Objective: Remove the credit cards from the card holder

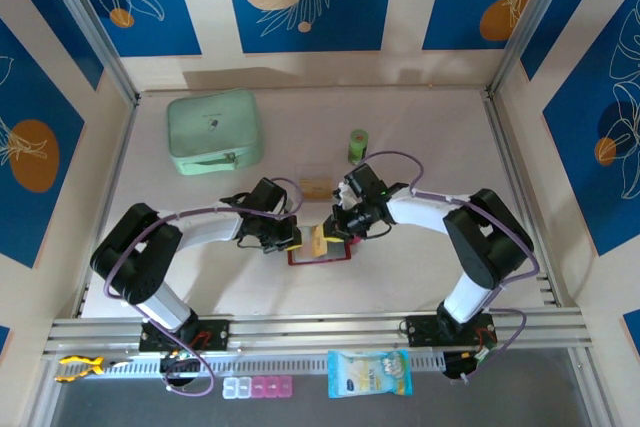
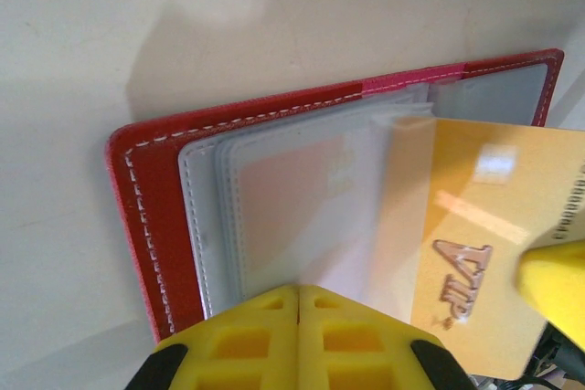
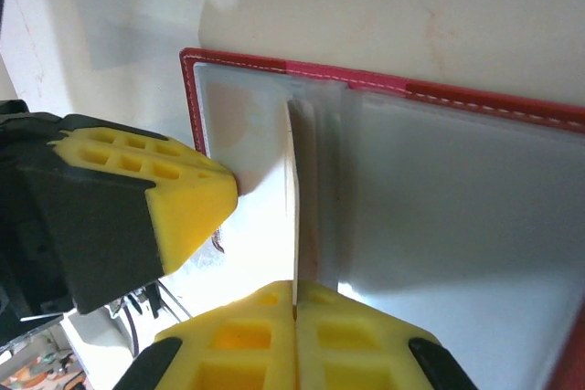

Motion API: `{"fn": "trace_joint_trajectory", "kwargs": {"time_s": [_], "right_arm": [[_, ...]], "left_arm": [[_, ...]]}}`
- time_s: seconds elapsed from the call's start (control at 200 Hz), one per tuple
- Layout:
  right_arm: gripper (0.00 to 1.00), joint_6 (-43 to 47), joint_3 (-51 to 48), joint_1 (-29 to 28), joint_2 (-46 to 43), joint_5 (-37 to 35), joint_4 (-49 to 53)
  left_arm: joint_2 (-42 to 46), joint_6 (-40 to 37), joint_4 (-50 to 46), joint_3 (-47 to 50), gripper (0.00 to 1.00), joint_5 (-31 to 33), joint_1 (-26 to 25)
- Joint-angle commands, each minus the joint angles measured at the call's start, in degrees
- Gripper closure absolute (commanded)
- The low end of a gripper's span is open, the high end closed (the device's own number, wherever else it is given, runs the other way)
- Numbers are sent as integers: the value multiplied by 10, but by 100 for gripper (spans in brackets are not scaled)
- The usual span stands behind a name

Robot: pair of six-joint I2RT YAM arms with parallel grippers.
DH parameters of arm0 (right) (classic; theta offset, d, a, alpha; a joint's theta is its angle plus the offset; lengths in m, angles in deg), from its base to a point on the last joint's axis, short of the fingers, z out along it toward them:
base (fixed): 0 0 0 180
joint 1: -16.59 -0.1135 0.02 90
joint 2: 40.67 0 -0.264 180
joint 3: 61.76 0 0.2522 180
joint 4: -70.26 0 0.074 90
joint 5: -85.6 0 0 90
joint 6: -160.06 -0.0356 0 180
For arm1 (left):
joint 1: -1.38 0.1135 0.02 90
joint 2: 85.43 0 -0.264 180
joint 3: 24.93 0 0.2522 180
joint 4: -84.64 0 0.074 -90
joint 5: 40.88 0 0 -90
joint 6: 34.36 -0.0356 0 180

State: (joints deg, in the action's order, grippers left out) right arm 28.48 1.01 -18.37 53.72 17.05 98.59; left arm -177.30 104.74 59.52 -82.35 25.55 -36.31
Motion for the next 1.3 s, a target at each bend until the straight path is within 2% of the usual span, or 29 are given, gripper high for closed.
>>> {"fn": "trace_joint_trajectory", "kwargs": {"time_s": [0.0,0.25,0.395,0.585,0.72,0.95,1.296], "right_arm": [[92,36,10,4,-23,-28,65],[97,162,76,5,-40,-84,187],[100,305,124,-8,-41,-170,275],[100,516,164,-11,-56,-181,340],[100,635,193,-26,-51,-246,371],[100,740,270,-22,12,-256,400],[100,804,472,-5,145,-242,463]], "left_arm": [[4,-6,-33,1,98,22,-3],[2,-9,-37,0,98,28,-3],[2,-14,-44,-4,98,34,-2],[-2,-17,-46,-7,98,36,-2],[2,-18,-47,-9,97,39,-2],[24,-24,-57,-9,90,41,-1],[91,-18,-60,18,88,43,19]]}}
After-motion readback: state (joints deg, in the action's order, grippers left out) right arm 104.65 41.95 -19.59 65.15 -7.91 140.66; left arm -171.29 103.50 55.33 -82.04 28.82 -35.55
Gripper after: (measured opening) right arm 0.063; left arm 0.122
